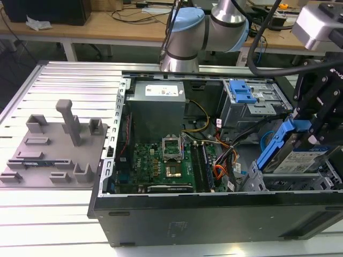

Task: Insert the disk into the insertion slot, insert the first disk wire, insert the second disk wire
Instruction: 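Insert the disk into the insertion slot, then insert the first disk wire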

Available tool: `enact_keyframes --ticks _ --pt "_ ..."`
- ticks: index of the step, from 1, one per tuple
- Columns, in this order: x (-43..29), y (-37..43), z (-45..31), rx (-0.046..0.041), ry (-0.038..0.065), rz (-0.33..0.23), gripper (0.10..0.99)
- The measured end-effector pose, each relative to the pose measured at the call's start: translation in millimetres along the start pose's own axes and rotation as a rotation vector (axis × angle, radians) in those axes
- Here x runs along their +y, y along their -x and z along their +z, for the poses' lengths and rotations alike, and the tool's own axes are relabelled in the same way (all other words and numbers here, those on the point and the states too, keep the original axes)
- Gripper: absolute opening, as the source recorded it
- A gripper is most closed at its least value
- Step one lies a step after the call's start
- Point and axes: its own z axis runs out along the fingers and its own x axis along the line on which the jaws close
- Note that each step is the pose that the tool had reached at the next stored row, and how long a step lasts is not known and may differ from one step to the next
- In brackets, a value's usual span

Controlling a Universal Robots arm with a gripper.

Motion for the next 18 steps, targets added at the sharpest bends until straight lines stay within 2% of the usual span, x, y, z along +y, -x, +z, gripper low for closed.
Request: enact_keyframes --ticks 1,3,4,6,7,8,18 --pt "0.0 0.0 0.2 0.0009 0.0 0.0 0.431" --pt "0.0 -0.1 0.2 0.0016 0.0 0.0 0.431" --pt "0.0 -0.1 0.3 0.0012 0.0 0.0 0.557" --pt "0.0 0.0 0.3 0.0012 0.0 0.0 0.675" --pt "0.0 0.0 0.3 0.0012 0.0 0.0 0.675" --pt "0.0 0.0 0.4 0.0012 0.0 0.0 0.741" --pt "0.0 0.0 0.3 0.0015 0.0 0.0 0.741"
